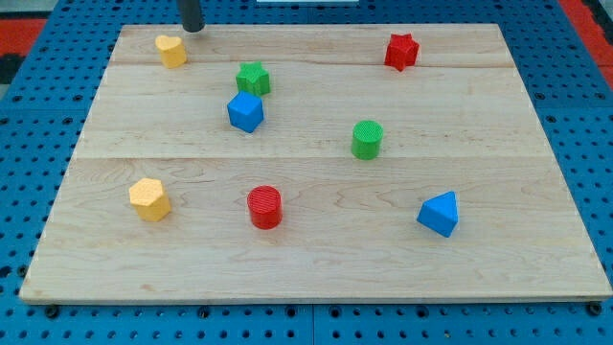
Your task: Place the yellow heart to the top of the green star
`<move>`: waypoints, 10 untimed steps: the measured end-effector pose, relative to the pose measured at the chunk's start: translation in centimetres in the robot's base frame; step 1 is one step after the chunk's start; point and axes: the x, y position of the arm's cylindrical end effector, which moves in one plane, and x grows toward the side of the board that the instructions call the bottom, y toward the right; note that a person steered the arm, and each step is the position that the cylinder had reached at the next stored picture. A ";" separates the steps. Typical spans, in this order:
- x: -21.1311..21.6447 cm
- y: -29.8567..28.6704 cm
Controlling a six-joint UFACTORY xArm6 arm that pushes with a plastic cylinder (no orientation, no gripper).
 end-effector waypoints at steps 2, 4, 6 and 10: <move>0.0 -6.2; 3.2 -9.2; 4.6 -9.9; 5.7 -3.2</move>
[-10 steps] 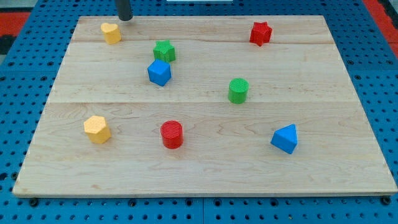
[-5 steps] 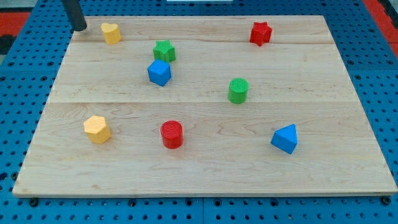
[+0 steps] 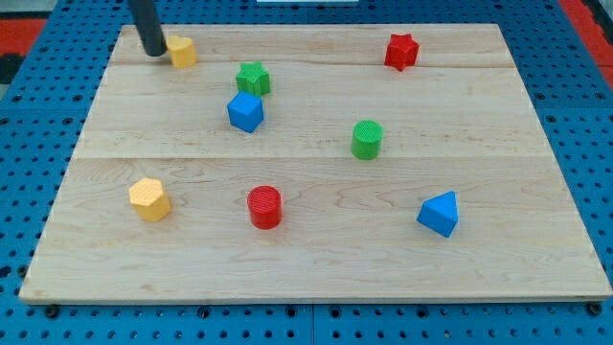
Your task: Place the yellow heart to the top of the green star
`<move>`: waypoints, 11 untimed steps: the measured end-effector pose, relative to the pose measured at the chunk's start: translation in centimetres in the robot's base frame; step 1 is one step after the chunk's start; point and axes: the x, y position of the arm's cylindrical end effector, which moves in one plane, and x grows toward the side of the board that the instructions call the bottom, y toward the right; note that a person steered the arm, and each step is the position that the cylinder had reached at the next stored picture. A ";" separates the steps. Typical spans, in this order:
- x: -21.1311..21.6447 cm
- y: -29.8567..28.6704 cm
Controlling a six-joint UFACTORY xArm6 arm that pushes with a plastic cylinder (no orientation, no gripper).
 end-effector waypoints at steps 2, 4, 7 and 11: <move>0.0 6.5; 0.0 6.6; 0.0 8.4; -3.1 14.3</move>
